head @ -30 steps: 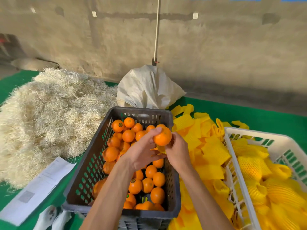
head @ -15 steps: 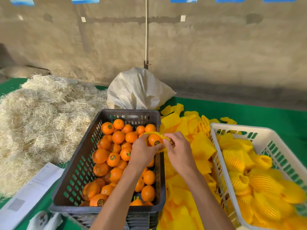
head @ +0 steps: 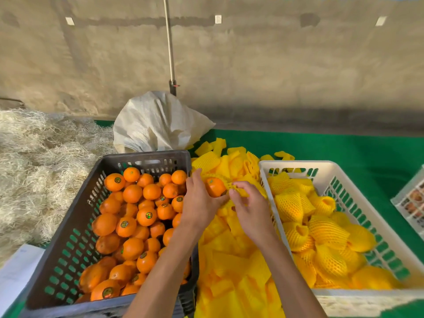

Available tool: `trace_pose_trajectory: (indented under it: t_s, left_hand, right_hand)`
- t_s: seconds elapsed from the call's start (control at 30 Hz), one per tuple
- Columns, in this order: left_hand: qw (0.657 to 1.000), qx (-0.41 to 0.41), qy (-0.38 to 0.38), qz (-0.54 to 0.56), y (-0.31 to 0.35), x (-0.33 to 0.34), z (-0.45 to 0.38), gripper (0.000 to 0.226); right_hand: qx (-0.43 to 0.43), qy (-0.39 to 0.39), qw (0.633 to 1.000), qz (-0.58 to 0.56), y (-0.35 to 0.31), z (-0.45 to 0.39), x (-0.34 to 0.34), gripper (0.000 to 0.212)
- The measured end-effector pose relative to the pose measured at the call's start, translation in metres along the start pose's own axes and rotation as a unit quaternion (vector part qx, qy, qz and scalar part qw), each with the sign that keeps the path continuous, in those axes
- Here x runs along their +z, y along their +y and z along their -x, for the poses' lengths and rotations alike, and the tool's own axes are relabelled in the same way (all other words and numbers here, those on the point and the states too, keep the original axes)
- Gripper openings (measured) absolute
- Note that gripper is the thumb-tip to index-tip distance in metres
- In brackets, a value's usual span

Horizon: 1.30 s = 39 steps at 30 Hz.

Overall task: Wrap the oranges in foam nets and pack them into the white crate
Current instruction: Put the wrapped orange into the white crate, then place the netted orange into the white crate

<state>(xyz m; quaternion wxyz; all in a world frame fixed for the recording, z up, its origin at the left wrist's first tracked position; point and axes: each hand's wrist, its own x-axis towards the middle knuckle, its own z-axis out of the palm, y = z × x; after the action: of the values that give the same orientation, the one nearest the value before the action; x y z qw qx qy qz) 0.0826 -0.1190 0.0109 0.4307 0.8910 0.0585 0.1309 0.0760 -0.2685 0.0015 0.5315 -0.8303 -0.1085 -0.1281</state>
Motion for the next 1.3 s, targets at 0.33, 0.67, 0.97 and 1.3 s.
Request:
trace_pose_trajectory:
  t_s: [0.33, 0.67, 0.97, 1.3]
  left_hand:
    - [0.949, -0.035, -0.139, 0.281, 0.041, 0.071, -0.012, 0.046]
    - [0.947, -0.044, -0.137, 0.286, 0.096, 0.15, -0.019, 0.034]
    - [0.973, -0.001, -0.09, 0.212, 0.066, 0.125, -0.032, 0.028]
    - [0.99, -0.03, 0.053, 0.13, -0.015, 0.033, -0.045, 0.02]
  right_hand:
    - [0.051, 0.136, 0.989, 0.02, 0.033, -0.002, -0.061, 0.029]
    - [0.041, 0.207, 0.972, 0.101, 0.06, -0.008, -0.11, 0.03]
    - [0.059, 0.127, 0.989, 0.045, 0.073, -0.027, -0.096, 0.024]
    - [0.069, -0.112, 0.982, 0.135, 0.084, -0.078, 0.037, 0.039]
